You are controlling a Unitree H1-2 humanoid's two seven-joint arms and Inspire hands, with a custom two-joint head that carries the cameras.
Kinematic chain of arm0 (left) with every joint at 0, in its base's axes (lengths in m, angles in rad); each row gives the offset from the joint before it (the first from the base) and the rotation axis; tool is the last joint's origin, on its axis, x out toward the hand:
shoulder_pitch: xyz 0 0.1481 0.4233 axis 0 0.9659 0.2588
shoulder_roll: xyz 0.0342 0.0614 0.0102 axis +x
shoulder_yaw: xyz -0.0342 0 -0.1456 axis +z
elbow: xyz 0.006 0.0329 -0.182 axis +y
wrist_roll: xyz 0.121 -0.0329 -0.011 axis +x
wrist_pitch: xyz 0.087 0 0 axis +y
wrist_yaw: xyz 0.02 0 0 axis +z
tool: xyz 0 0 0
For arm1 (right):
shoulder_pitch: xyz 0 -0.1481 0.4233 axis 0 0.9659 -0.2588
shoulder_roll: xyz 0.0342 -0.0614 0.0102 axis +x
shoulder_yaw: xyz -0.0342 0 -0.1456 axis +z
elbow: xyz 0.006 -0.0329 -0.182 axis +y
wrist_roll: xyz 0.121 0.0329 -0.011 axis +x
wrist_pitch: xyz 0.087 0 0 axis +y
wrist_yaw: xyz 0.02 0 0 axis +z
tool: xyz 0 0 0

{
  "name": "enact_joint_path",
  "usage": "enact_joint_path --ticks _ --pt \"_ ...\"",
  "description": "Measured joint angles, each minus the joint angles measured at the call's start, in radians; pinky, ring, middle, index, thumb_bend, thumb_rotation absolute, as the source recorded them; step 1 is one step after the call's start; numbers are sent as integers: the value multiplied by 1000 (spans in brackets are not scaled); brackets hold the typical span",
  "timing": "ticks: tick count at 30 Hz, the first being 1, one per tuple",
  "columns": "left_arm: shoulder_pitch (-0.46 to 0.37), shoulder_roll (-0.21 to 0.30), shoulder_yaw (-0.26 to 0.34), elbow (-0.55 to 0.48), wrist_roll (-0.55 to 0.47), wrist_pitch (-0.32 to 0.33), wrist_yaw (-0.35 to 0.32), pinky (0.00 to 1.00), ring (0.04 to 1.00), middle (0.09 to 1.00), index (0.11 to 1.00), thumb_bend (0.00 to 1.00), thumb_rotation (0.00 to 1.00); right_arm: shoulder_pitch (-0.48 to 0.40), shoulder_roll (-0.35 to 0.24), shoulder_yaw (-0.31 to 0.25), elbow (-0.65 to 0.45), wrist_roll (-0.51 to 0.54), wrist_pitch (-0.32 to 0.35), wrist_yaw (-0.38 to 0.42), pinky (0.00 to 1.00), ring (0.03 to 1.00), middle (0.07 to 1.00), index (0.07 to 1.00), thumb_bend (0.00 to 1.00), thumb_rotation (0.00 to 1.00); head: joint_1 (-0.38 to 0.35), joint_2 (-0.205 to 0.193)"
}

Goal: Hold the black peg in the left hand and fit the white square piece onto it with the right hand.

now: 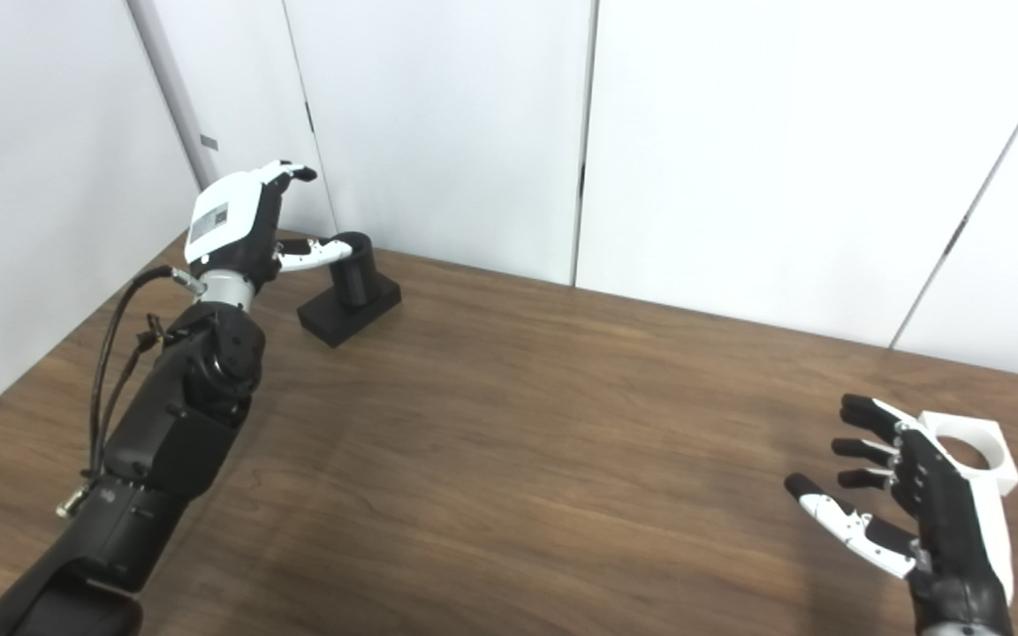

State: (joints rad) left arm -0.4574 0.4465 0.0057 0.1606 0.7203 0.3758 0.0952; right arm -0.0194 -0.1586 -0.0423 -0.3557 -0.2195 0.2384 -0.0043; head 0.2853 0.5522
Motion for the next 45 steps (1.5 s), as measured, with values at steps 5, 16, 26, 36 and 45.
enact_joint_path --ticks 5,16,26,36,45 --pt "-16 17 -26 42 -2 32 -37 828 965 944 834 941 503 0 0 1 0 -3 0 0 548 686 779 755 502 0 0 3" --pt "-34 55 -120 153 45 48 -49 894 977 950 796 947 538 -1 2 2 0 -6 -1 -1 506 652 757 736 520 0 -8 5" --pt "-48 55 -134 197 32 55 -69 904 975 951 800 938 552 -1 3 4 0 -14 -1 -1 505 653 760 732 519 0 -12 8" --pt "-62 55 -162 259 31 57 -69 851 954 933 781 958 566 -1 5 3 0 -24 -1 -1 513 654 760 734 520 0 -15 12" --pt "-69 54 -172 289 23 59 -67 876 963 938 790 957 564 -1 5 2 0 -24 -1 -1 513 653 759 738 518 0 -17 17"
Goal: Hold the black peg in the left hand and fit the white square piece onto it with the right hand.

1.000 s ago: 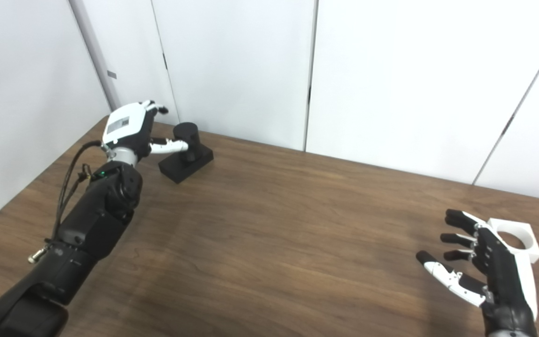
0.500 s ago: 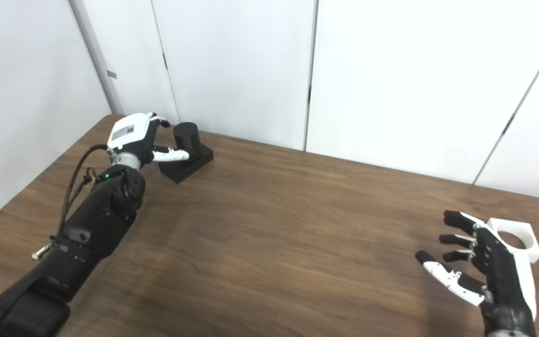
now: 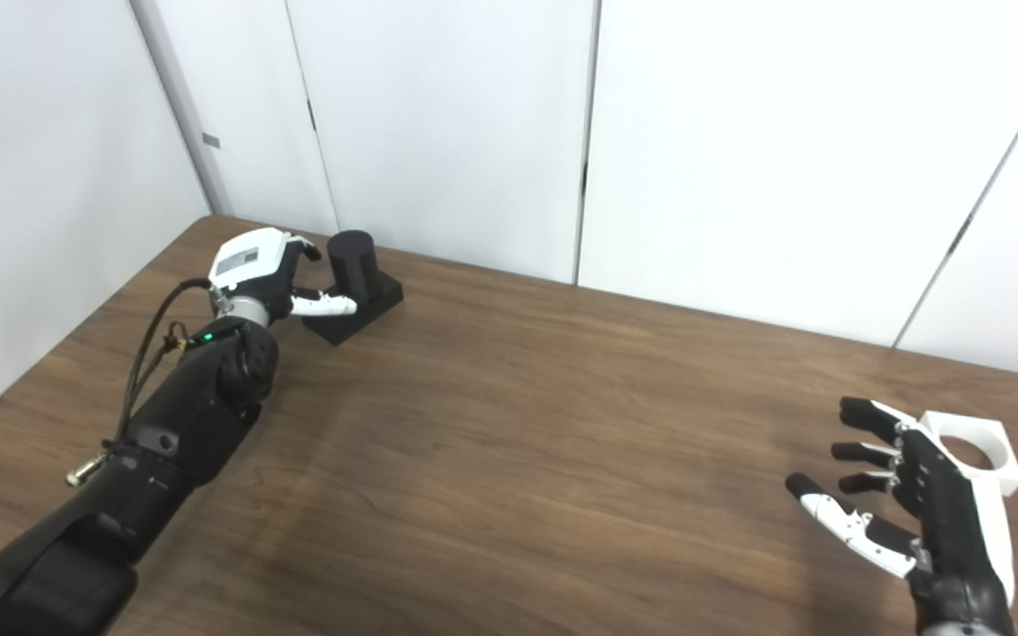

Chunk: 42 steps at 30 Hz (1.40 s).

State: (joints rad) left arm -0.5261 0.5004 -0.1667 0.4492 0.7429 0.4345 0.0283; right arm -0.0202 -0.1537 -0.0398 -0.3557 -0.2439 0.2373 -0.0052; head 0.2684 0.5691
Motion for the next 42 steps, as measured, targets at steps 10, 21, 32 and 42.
enact_joint_path --ticks 10,21,32,42 --pt "-3 -10 -59 47 0 26 -12 881 967 938 798 982 572 2 0 -6 0 3 0 0 532 662 769 748 521 0 -3 5" --pt "-5 -14 -80 74 -2 26 -13 857 964 935 808 946 541 4 0 -10 0 8 0 0 520 649 772 741 525 0 -5 14" --pt "-16 -12 -93 97 -2 27 -11 871 956 916 749 889 480 5 0 -13 -6 19 1 0 504 636 769 737 521 0 -6 20" --pt "-17 8 -94 74 -29 0 -43 847 935 880 584 755 284 5 0 -15 -7 20 1 0 509 634 764 734 518 0 -3 23"
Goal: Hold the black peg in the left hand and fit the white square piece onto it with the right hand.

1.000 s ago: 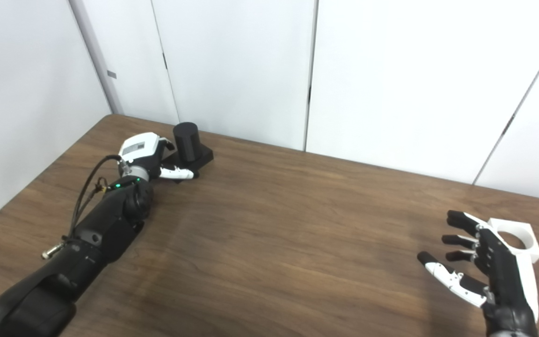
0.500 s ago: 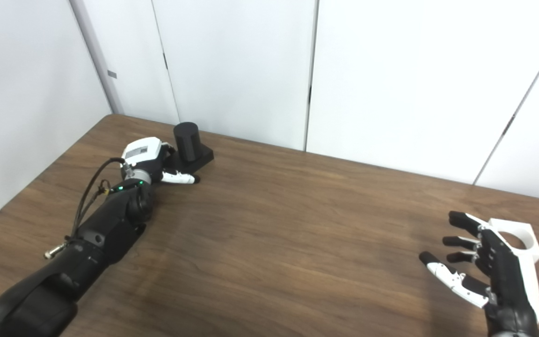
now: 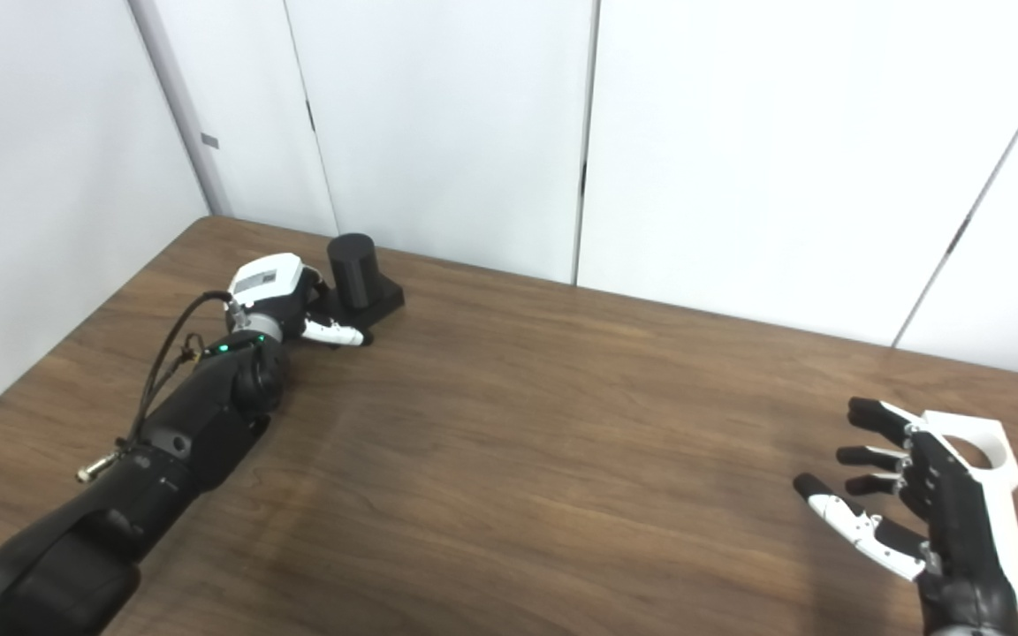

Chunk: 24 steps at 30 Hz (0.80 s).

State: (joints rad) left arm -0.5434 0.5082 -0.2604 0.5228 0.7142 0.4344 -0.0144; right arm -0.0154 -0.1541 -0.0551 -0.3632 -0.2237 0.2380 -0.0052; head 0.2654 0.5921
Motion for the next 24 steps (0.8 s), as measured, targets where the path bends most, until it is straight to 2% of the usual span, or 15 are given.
enact_joint_path --ticks 1,2,3,5,6,10,14,19,24 --pt "0 2 0 -2 -4 -7 -6 850 935 879 575 739 259 0 0 0 0 0 0 0 504 633 764 733 518 0 0 0" --pt "0 6 -1 -7 -8 -13 -15 846 931 877 534 629 171 0 0 0 0 0 0 0 499 631 763 732 518 0 0 0" --pt "0 10 -1 -13 -12 -16 -29 842 923 873 509 561 115 0 0 -1 0 0 0 0 496 629 761 729 517 0 0 0" --pt "0 16 -1 -31 -19 -18 -52 860 920 873 494 523 84 0 0 -1 0 -1 0 0 502 627 758 728 514 0 0 2" --pt "0 19 -1 -42 -19 -18 -63 866 921 874 492 518 80 0 -1 -1 0 -2 0 0 505 628 758 728 513 0 2 3" --pt "3 32 -2 -66 -46 -21 -115 764 900 868 489 513 72 -1 -1 -4 0 1 0 0 535 637 762 735 505 0 3 6" --pt "13 36 5 -82 -76 -45 -135 740 874 853 487 516 69 -1 -1 -6 0 2 0 0 549 643 765 742 504 0 3 8" --pt "32 42 16 -108 -95 -63 -151 794 910 857 483 521 57 -1 -2 -5 0 -2 0 0 542 635 762 735 509 0 5 9" --pt "49 53 -16 -118 -109 -183 -142 861 899 859 484 523 56 -1 -2 -5 0 -2 0 0 539 635 755 733 506 0 0 11"
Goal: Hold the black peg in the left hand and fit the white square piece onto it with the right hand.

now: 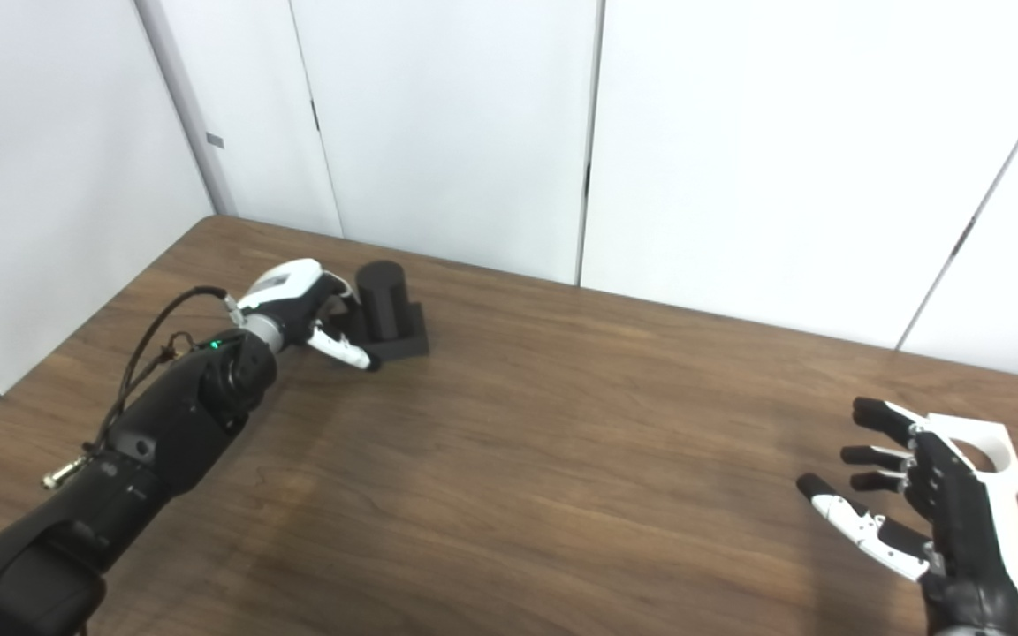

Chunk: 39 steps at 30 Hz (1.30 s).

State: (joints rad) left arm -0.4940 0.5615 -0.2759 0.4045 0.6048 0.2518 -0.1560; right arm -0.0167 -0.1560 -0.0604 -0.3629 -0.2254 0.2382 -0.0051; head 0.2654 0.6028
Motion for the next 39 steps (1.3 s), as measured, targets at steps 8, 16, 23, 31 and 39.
enact_joint_path --ticks 8,16,23,31,39 --pt "34 -11 -57 -78 29 -128 24 911 912 861 483 521 57 0 0 1 0 -1 1 0 513 624 753 729 506 0 0 3" --pt "65 -37 -112 -189 46 -168 -8 877 896 866 487 520 59 -1 0 2 0 -1 1 0 520 622 751 731 510 0 -11 8" --pt "99 -87 -131 -252 49 -214 -21 860 900 865 487 521 62 -1 0 4 0 -11 1 0 527 629 756 734 507 0 -31 17" --pt "128 -129 -162 -325 28 -227 -89 842 902 869 488 521 63 -1 -1 4 5 -12 -3 0 510 623 762 736 518 0 -72 34" --pt "125 -143 -194 -347 33 -255 -126 754 869 862 488 523 63 -2 -6 9 30 -38 -54 -4 488 608 751 723 530 0 -133 54"
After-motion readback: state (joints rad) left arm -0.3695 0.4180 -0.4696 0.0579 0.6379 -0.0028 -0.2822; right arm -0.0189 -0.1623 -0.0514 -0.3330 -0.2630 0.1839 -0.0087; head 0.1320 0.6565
